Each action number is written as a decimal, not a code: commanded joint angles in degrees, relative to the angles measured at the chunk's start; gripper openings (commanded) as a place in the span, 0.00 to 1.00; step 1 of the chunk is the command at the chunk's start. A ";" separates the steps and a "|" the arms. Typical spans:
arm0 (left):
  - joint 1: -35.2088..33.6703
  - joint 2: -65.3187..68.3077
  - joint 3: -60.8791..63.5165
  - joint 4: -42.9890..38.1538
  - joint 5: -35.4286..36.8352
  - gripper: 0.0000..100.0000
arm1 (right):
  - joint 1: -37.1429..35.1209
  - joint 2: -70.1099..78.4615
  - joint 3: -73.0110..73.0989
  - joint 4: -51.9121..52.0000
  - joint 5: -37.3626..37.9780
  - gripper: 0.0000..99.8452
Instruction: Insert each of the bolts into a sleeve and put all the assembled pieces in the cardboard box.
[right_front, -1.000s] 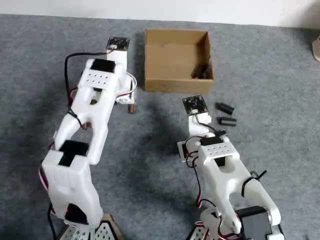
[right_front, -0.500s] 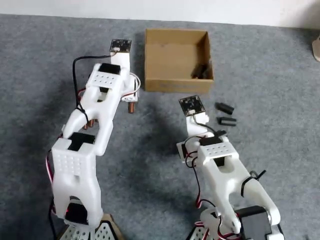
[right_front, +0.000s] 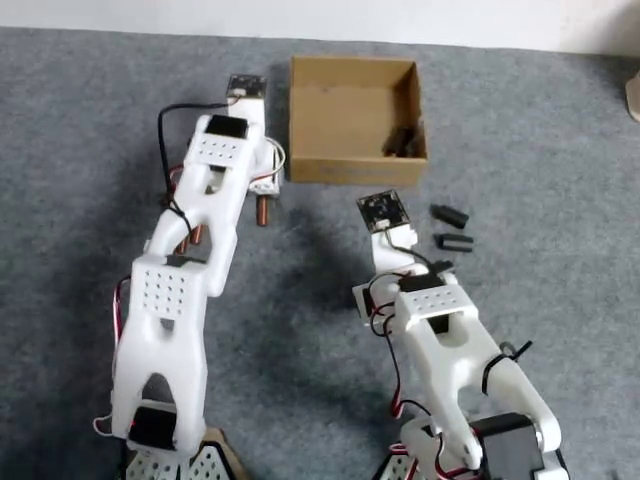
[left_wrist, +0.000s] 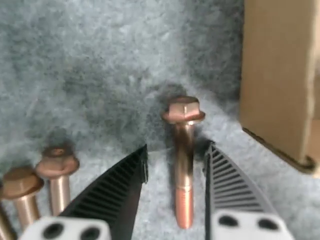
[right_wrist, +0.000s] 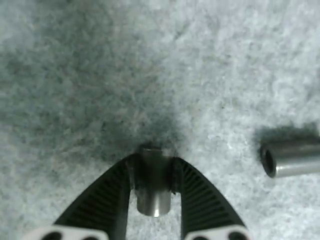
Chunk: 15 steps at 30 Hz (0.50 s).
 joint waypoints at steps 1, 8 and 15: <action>-1.01 2.59 -9.10 5.19 0.53 0.12 | -1.54 -0.22 0.48 -0.92 0.88 0.00; -0.75 8.66 -20.18 12.92 0.53 0.00 | -1.36 -0.48 0.48 -0.92 0.79 0.00; -1.10 9.01 -29.85 23.21 0.53 0.01 | -1.27 -5.23 2.51 -0.92 -0.79 0.00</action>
